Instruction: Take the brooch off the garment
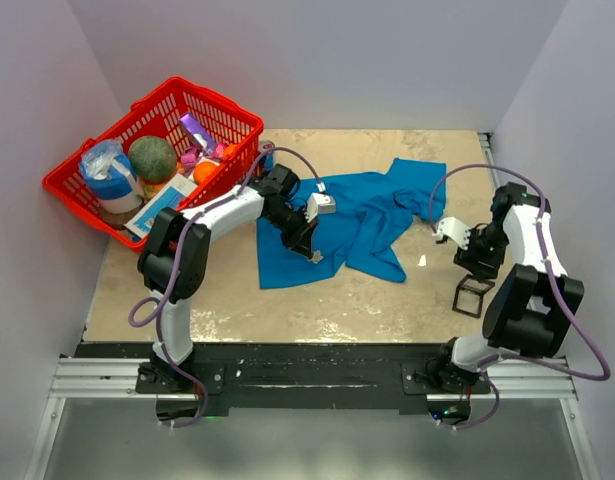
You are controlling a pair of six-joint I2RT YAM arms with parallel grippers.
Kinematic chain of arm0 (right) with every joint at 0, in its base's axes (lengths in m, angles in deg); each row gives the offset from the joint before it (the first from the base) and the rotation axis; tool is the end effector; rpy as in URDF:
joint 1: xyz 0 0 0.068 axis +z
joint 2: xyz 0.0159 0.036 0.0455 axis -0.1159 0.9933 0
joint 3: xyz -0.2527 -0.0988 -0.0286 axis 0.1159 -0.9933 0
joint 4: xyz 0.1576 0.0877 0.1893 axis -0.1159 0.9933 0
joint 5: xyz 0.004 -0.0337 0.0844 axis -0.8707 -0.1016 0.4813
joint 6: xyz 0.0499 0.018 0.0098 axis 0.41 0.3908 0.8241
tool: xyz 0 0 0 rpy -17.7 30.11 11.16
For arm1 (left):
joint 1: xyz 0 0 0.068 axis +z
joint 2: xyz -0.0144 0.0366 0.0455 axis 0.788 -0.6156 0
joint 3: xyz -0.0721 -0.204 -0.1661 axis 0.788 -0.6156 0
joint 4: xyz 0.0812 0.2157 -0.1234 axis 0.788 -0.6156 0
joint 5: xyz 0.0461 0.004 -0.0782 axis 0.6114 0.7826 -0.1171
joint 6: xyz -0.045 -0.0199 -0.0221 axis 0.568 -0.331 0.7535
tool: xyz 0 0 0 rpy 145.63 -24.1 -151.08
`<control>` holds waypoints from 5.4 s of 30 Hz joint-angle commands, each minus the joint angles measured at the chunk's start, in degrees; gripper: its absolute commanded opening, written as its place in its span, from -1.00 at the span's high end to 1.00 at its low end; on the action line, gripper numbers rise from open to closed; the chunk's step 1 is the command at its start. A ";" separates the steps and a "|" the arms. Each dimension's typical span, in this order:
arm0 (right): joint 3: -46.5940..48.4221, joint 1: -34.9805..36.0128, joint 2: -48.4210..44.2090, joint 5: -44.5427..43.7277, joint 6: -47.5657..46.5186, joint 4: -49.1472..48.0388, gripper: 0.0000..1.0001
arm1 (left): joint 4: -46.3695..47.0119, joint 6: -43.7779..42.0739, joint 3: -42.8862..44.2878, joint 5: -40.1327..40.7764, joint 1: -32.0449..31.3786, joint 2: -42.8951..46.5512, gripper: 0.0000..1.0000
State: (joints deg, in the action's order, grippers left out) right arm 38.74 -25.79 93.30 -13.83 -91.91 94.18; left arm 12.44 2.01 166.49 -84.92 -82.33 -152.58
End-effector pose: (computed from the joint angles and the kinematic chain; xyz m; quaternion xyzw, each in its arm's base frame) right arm 0.2489 -0.0824 0.2418 -0.5638 0.8239 0.0142 0.0556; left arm 0.3346 -0.2245 0.1948 0.4883 0.7738 -0.3768 0.1442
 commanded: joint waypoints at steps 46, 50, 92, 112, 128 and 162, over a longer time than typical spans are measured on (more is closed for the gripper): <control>5.90 17.90 6.32 -3.98 -1.53 -15.86 0.69 | -0.07 0.03 0.81 -0.55 0.18 0.73 1.00; 8.36 18.70 9.32 -3.63 -0.57 -16.66 0.69 | -0.25 -0.06 0.28 0.06 0.18 1.08 1.00; 24.97 33.90 5.89 47.26 49.46 -17.81 0.23 | 29.19 13.91 -1.30 -11.18 1.41 14.18 1.00; 30.78 38.73 11.34 45.86 46.74 -14.73 0.42 | 29.28 14.35 1.60 -12.25 1.85 11.63 1.00; 36.40 38.74 15.83 41.81 39.78 -5.50 0.58 | 30.86 15.93 2.13 -13.30 3.17 11.45 1.00; -13.51 34.61 -24.77 -26.02 45.32 -26.23 1.00 | 40.09 25.69 -2.44 -2.93 8.97 10.48 -0.14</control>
State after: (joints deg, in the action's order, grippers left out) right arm 27.51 9.11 69.87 -26.79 -46.71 72.56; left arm 48.49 26.10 164.63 -86.89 -73.24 -141.76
